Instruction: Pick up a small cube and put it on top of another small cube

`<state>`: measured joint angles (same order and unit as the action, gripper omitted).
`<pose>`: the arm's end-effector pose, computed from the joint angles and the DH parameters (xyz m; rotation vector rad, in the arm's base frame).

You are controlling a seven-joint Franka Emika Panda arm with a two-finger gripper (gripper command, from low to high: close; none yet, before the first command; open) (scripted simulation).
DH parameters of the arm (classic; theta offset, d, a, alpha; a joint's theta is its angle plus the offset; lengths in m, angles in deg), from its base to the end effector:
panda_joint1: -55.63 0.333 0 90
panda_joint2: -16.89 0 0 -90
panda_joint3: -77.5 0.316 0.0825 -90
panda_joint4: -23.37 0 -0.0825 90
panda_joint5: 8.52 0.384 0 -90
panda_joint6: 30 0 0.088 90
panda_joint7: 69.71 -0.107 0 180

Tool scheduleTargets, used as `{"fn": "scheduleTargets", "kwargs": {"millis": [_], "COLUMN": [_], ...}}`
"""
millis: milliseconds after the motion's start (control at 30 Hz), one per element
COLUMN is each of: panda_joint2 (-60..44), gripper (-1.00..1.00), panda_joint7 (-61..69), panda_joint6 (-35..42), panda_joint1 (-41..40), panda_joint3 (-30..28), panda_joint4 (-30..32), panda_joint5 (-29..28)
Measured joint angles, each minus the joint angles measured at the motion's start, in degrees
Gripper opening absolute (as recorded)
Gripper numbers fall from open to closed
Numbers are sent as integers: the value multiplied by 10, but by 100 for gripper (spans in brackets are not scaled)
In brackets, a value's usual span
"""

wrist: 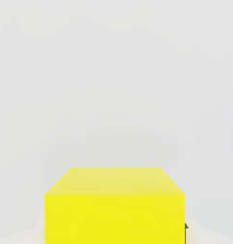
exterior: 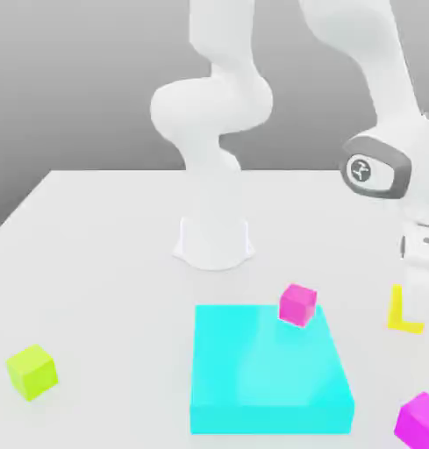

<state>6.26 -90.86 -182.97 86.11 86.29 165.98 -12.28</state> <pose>0.3641 0.3029 0.2163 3.0852 0.5808 -0.0012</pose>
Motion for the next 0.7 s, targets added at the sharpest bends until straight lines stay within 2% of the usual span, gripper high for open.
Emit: {"fn": "scheduleTargets", "kwargs": {"millis": [233,333,367,567,700], "panda_joint2": [-55,-107,-126,-136,-82], "gripper": [-100,-100,100,100,100], "panda_joint7": [-6,-11,-13,-14,-10], "panda_joint6": [85,50,32,24,76], "panda_joint1": [-38,-39,-38,-37,-40], "panda_joint3": [-40,-49,-51,-52,-49], "panda_joint4": [-141,-158,-160,-161,-159], "panda_joint5": [16,12,10,9,15]}}
